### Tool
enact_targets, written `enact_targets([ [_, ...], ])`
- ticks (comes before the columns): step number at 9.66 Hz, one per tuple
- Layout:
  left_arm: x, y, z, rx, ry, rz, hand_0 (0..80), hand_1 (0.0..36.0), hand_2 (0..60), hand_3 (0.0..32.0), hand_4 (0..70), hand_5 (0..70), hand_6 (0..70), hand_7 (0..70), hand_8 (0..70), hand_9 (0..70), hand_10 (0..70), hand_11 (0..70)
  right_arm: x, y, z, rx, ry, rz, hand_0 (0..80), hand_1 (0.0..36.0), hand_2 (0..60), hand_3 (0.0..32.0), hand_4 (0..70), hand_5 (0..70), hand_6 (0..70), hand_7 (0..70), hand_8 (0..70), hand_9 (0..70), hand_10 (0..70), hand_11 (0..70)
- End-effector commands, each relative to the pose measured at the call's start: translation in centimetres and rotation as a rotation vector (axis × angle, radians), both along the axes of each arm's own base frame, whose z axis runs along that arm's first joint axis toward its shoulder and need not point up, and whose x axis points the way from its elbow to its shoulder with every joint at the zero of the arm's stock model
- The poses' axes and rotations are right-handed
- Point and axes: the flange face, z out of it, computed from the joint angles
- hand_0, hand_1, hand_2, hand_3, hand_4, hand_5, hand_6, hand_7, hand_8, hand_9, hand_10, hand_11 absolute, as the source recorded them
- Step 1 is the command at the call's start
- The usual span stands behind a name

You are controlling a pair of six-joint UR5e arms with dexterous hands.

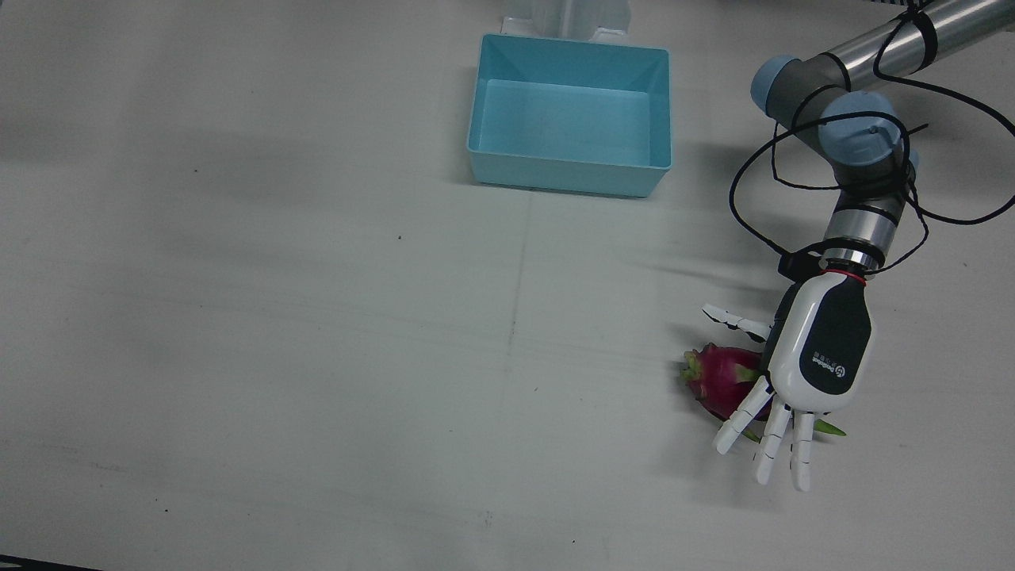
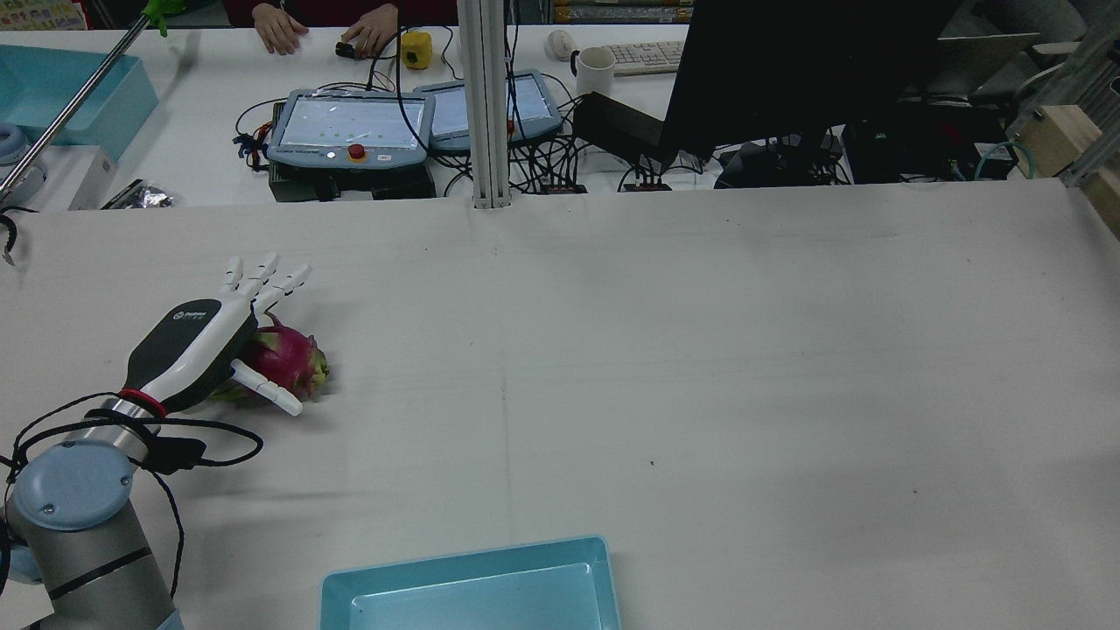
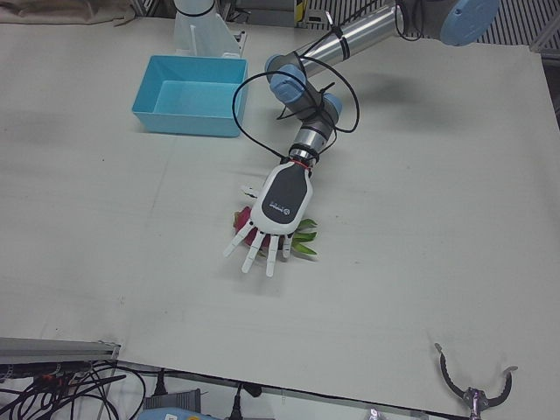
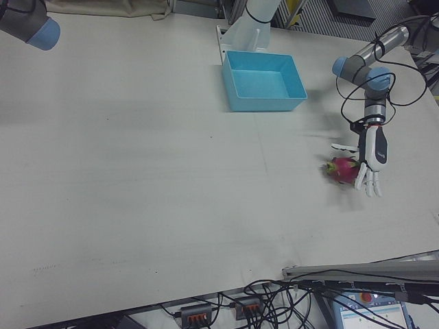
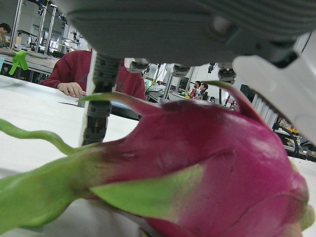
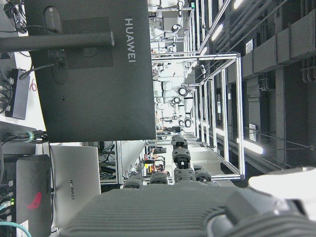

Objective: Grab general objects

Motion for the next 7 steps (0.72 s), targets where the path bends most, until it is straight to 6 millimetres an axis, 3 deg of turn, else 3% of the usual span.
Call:
enact_targets([
  [1,0.97,-0.4,1.41,0.001,0.001,0.001,50.4,17.6,0.0,32.0,0.0,0.0,0.0,0.0,1.3,0.0,0.0,0.0,-0.01,0.0,-0.01,0.0,0.0,0.0,0.0,0.0,0.0,0.0,0.0,0.0,0.0,0.0,0.0,0.0,0.0,0.0],
  [2,1.01,-0.53,1.13,0.003,0.006,-0.01,50.4,17.8,0.0,32.0,0.0,0.0,0.0,0.0,1.3,0.0,0.0,0.0,0.07,0.01,-0.01,0.0,0.0,0.001,0.0,0.0,0.0,0.0,0.0,0.0,0.0,0.0,0.0,0.0,0.0,0.0],
  [3,0.95,-0.54,1.06,0.003,0.008,-0.016,50.4,17.8,0.0,32.0,0.0,6.9,0.0,0.0,1.6,0.0,0.0,0.0,0.07,0.01,-0.01,0.0,0.0,0.001,0.0,0.0,0.0,0.0,0.0,0.0,0.0,0.0,0.0,0.0,0.0,0.0],
  [4,0.91,-0.51,1.08,0.004,0.008,-0.015,50.2,17.7,0.0,32.0,0.0,18.7,0.0,0.0,2.0,0.0,0.0,0.0,0.07,0.01,-0.01,0.0,0.0,0.001,0.0,0.0,0.0,0.0,0.0,0.0,0.0,0.0,0.0,0.0,0.0,0.0],
  [7,0.74,-0.42,1.49,0.007,0.013,-0.018,49.6,17.3,0.0,32.0,0.0,31.4,0.0,4.5,5.1,0.0,0.0,0.0,0.07,0.0,-0.09,0.002,0.0,0.001,0.0,0.0,0.0,0.0,0.0,0.0,0.0,0.0,0.0,0.0,0.0,0.0],
])
